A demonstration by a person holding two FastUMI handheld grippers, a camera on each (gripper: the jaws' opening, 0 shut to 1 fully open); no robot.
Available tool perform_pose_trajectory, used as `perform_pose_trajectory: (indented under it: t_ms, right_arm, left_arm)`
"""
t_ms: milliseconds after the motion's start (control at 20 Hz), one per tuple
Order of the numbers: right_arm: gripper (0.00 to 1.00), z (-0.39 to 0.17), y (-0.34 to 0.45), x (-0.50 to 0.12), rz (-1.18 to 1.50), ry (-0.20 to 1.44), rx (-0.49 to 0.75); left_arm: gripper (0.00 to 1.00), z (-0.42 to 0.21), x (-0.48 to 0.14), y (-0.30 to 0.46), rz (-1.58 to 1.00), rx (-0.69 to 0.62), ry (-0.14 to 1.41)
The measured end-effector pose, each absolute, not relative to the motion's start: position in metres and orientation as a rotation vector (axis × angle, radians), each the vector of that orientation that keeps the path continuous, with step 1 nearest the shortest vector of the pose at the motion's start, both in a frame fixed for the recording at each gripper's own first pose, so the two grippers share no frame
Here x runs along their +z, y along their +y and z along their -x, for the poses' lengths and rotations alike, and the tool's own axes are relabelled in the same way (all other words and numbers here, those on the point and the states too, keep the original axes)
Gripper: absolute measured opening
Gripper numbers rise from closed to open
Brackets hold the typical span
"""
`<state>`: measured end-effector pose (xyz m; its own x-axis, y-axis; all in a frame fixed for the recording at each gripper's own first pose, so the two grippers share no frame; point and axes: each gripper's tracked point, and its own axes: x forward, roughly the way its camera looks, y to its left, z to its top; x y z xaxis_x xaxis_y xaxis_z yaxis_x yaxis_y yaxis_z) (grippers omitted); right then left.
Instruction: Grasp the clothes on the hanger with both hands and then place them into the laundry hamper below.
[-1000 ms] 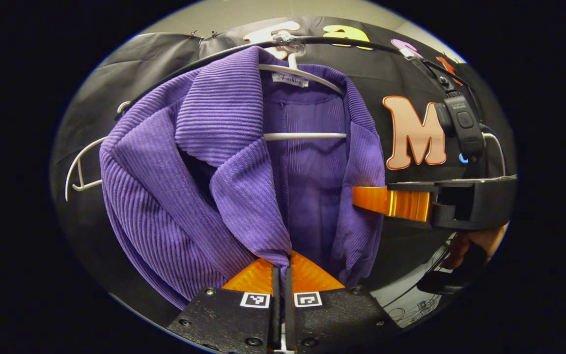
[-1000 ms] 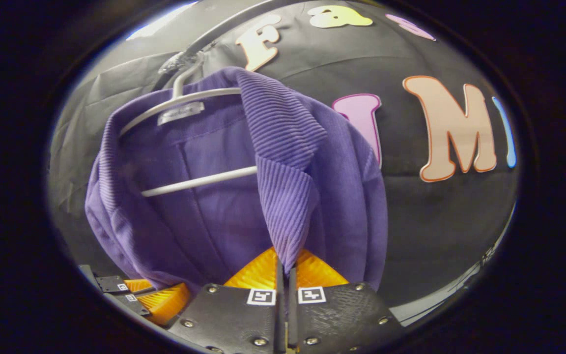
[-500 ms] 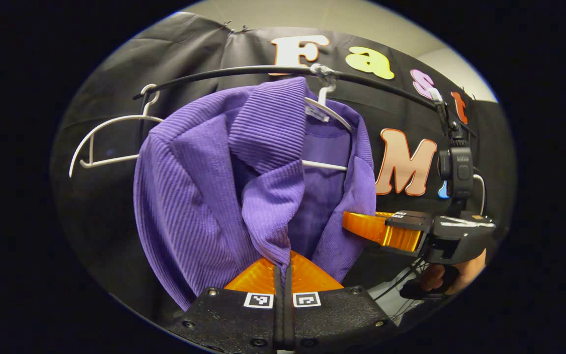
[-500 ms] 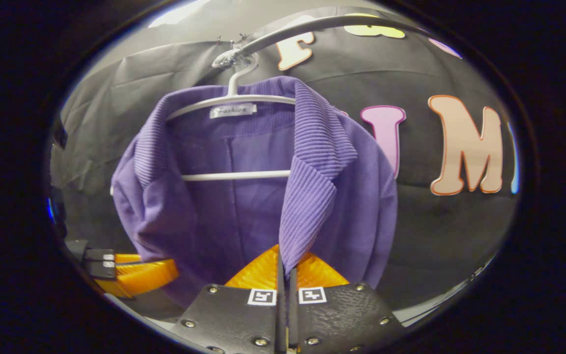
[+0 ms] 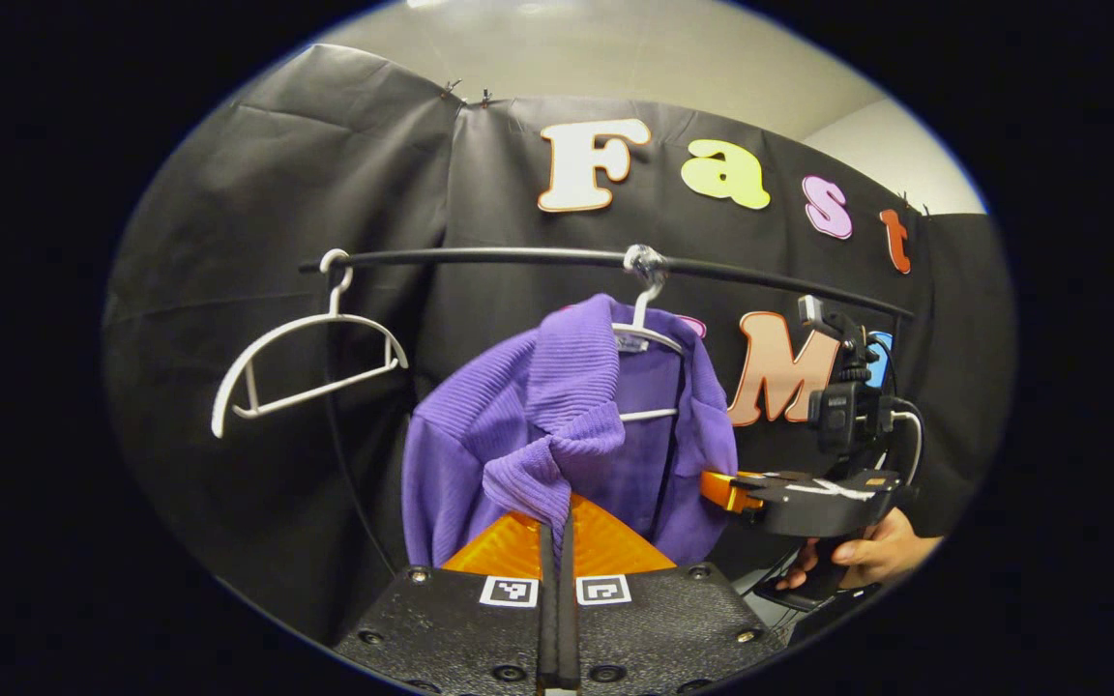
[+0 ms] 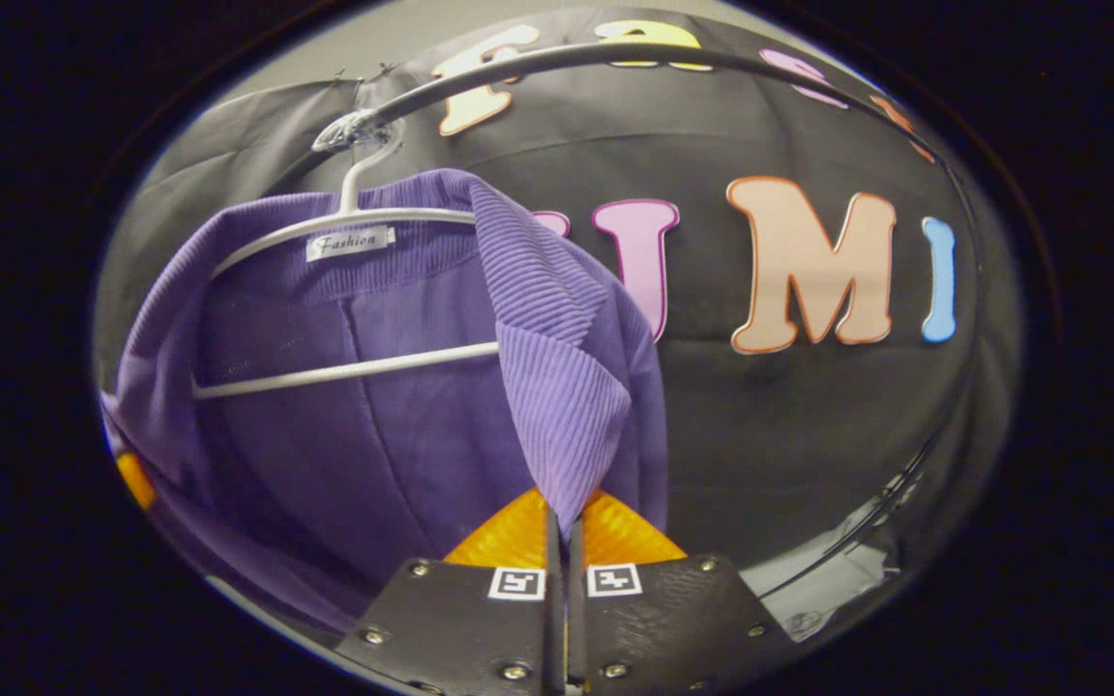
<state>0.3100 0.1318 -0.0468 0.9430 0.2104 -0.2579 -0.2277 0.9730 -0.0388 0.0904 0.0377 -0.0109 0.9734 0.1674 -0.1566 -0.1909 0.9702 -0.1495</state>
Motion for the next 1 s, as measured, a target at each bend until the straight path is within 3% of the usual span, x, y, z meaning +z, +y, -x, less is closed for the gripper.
perform_pose_trajectory:
  t_ms: [250, 450, 650, 1000]
  right_arm:
    - [0.02, -0.316, 0.072, -0.025, 0.122, 0.163, -0.026]
    - [0.02, -0.314, 0.065, 0.000, 0.153, 0.038, -0.115]
    - [0.02, -0.323, 0.057, 0.028, 0.155, -0.036, -0.150]
    - [0.02, -0.367, 0.051, 0.054, 0.107, -0.026, -0.133]
  left_arm:
    - [0.00, -0.068, 0.025, 0.093, 0.127, 0.277, 0.110]
    - [0.01, -0.062, 0.057, 0.128, 0.068, 0.335, 0.046]
    - [0.00, -0.076, 0.074, 0.153, 0.044, 0.359, 0.014]
    - [0.00, -0.125, 0.096, 0.188, 0.010, 0.358, -0.020]
